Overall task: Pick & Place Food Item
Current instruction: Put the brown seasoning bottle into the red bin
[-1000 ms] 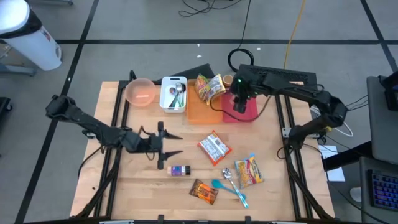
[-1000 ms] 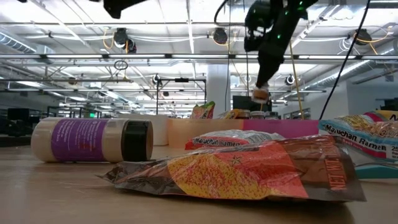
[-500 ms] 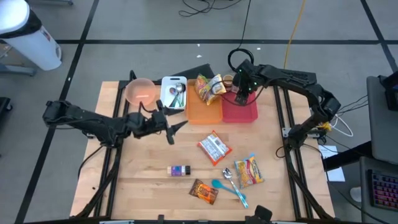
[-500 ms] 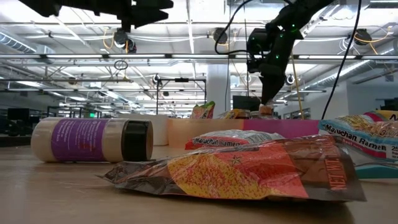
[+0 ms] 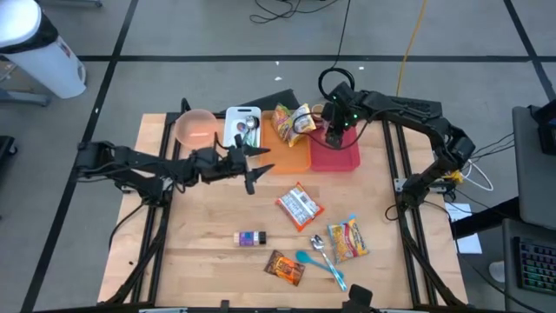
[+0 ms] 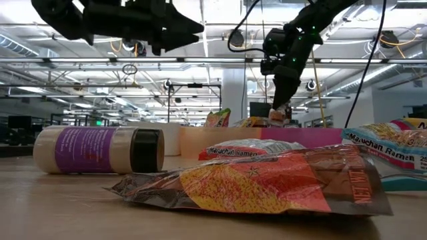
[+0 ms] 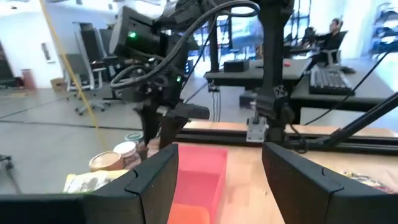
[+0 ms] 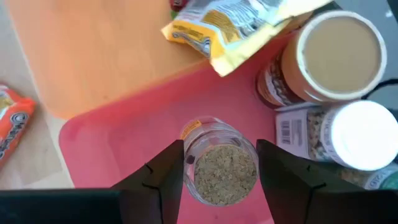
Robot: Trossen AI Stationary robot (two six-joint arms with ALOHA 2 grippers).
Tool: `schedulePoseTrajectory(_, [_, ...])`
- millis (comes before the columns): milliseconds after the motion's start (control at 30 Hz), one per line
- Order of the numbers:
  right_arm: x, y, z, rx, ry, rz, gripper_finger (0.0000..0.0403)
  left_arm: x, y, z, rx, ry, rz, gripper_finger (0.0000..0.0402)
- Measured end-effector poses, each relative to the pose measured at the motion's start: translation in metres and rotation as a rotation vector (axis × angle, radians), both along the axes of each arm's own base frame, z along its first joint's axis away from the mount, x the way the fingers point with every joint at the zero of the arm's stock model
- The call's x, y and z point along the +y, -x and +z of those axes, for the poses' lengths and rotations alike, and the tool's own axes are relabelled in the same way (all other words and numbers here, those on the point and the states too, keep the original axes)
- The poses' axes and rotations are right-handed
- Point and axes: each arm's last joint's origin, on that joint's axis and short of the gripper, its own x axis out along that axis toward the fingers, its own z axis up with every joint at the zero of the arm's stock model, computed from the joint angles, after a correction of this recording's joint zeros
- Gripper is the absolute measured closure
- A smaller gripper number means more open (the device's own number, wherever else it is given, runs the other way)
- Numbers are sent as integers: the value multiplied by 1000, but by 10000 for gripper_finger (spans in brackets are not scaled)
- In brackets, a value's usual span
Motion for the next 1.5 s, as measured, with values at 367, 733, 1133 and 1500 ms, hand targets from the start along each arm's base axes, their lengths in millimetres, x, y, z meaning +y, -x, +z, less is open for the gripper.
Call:
schedulePoseTrajectory(367, [-3,4,-1,27,27,56,240,3,-3,2,-50,-75,-22,163])
schedulePoseTrajectory(733, [-33,-33,-10,90,-50,94,240,8,-2,3,-59,-68,-4,163])
schedulePoseTrajectory(1133, [-41,-53,-44,166,-101,145,240,8,-2,2,-45,-72,-4,163])
schedulePoseTrajectory(1500, [-46,-62,-50,141,-40,160,240,8,-2,2,-45,-76,-8,163])
